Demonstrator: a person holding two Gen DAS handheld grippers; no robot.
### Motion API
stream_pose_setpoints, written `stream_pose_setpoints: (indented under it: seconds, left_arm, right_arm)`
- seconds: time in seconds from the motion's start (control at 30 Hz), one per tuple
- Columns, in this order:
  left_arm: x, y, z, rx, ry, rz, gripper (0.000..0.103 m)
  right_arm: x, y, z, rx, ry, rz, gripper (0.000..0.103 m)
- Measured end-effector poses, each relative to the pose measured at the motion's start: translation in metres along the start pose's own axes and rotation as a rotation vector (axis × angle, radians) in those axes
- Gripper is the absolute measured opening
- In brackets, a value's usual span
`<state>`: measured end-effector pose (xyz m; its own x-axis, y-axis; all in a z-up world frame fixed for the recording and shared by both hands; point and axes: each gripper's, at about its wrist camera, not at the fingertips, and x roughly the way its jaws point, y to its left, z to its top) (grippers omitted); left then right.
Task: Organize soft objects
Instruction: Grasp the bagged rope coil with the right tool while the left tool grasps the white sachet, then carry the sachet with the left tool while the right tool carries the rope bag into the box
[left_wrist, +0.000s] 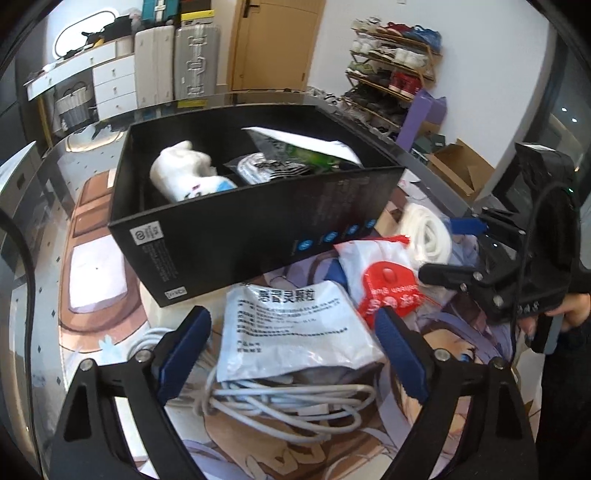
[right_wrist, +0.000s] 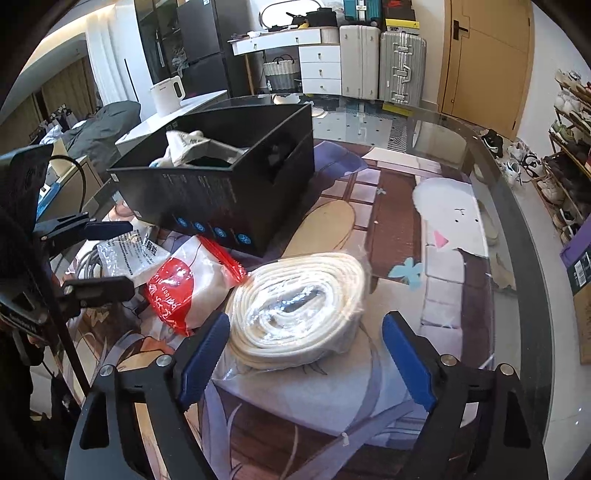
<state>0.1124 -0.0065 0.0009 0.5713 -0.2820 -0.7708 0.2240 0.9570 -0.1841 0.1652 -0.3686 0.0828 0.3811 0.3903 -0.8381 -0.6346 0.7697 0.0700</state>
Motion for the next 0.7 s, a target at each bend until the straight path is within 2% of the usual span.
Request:
stream_pose_setpoints:
  seconds: [0.13, 0.23, 0.33, 0.4, 0.43, 0.5, 0.53, 0.57, 0.7]
  left_arm:
    - [0.006, -0.006, -0.001, 0.038, 0.003, 0.027, 0.07]
    - [0.007, -0.011, -0.004, 0.087, -0.002, 0.056, 0.063]
    - [0.008, -0.014, -0.005, 0.106, -0.012, 0.05, 0.058]
    - [0.006, -0.013, -0.005, 0.106, -0.018, 0.048, 0.054]
    - [0.006, -0.013, -0.005, 0.107, -0.022, 0.042, 0.047]
    - [0.003, -0.013, -0.006, 0.105, -0.026, 0.034, 0.043]
    - [0.001, -0.013, -0.006, 0.107, -0.032, 0.035, 0.03]
    - [0.0, -0.012, -0.006, 0.105, -0.032, 0.033, 0.023]
    - [-0.005, -0.008, -0.008, 0.085, -0.042, 0.022, 0.02]
  right_arm:
    - [0.008, 0.01, 0.003, -0.038, 0.012, -0.03, 0.088]
    - [0.011, 0.013, 0.004, -0.039, 0.009, -0.037, 0.089]
    - [0.013, 0.012, 0.005, -0.03, -0.001, -0.04, 0.088]
    - [0.012, 0.01, 0.005, -0.026, -0.007, -0.039, 0.081]
    - [0.011, 0.009, 0.005, -0.022, -0.011, -0.037, 0.078]
    - [0.01, 0.007, 0.005, -0.015, -0.014, -0.026, 0.07]
    - [0.009, 0.006, 0.005, -0.011, -0.018, -0.02, 0.069]
    - [0.008, 0.004, 0.004, -0.003, -0.022, -0.014, 0.066]
    - [0.004, 0.0, 0.004, 0.014, -0.03, 0.003, 0.055]
